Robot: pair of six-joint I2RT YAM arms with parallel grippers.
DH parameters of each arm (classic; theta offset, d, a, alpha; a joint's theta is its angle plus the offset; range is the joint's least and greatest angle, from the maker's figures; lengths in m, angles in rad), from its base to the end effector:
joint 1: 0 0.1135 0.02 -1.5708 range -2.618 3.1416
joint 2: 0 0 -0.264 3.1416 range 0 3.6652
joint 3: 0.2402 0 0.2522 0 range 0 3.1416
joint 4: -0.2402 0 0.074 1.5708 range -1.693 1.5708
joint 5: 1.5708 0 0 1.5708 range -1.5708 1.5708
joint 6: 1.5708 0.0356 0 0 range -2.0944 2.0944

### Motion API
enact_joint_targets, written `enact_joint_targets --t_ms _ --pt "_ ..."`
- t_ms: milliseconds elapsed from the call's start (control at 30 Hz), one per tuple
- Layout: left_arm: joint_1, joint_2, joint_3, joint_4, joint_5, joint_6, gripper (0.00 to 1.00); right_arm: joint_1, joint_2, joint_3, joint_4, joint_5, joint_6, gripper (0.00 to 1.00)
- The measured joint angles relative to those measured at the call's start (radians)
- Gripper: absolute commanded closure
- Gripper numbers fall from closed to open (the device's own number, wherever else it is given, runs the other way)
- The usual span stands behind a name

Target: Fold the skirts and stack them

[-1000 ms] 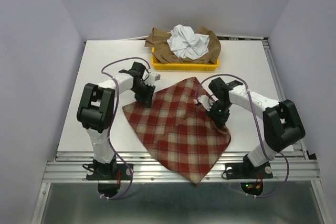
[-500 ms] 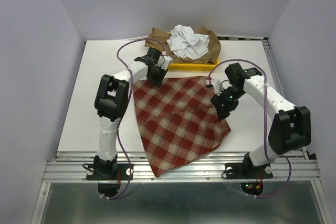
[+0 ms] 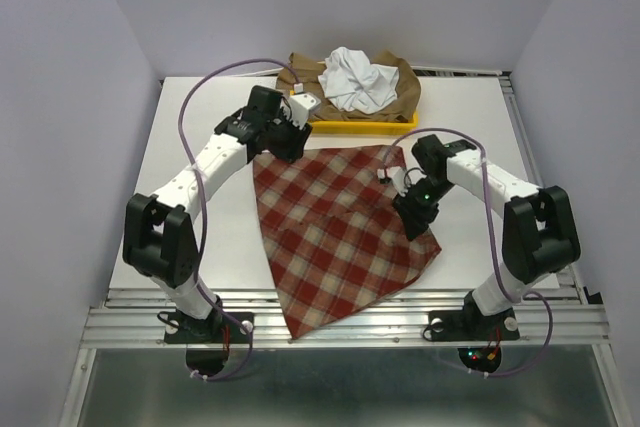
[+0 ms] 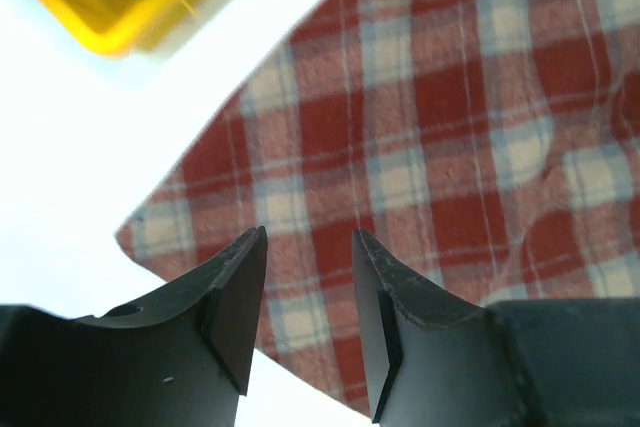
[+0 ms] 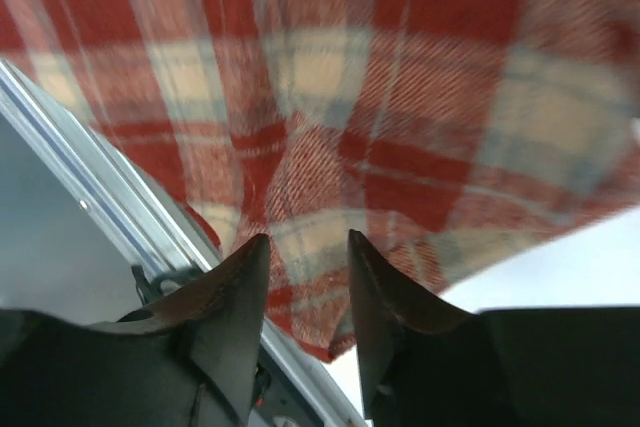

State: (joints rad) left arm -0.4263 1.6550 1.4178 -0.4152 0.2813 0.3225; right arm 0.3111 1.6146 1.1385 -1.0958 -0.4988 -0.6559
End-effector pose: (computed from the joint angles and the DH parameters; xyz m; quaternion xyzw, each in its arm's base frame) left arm 0.3423 -0.1663 0.3116 0.3824 0.8033 -0.1483 0.4317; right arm 0.2582 0.1009 0.2130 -0.4504 0.8580 0.2433 0.0418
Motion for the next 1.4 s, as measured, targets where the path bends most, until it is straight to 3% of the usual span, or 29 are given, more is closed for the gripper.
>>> enact_joint_targets --t_ms 100,267,433,533,733,933,1167,1400 --pt "0.0 -0.026 -0.12 -0.008 0.018 -0.01 0.51 0.024 0.018 -0.082 0.01 0.043 -0.027 0.65" --pt "0.0 0.09 -0.228 -0.023 0.016 -0.031 0.55 0.031 0.014 -0.227 0.05 0.195 -0.048 0.7" --pt "0.013 0.198 -0.208 -0.011 -0.014 -0.042 0.6 0.031 -0.074 -0.254 0.053 0.309 -0.042 0.7" --pt "0.037 0.244 -0.15 -0.012 -0.035 -0.042 0.6 0.031 -0.138 -0.247 0.037 0.337 -0.046 0.64" --pt "0.074 0.335 -0.017 0.001 -0.062 0.04 0.54 0.031 -0.179 -0.127 -0.087 0.253 -0.072 0.59" --pt "0.067 0.341 0.045 -0.017 -0.019 0.109 0.52 0.031 -0.098 0.04 0.0 0.168 0.004 0.51" --pt "0.061 0.235 -0.018 -0.019 0.012 0.113 0.51 0.029 0.062 0.063 0.114 0.159 0.16 0.46" --pt "0.061 0.12 -0.135 0.011 0.041 0.095 0.51 -0.018 0.024 0.01 0.128 0.166 0.288 0.43"
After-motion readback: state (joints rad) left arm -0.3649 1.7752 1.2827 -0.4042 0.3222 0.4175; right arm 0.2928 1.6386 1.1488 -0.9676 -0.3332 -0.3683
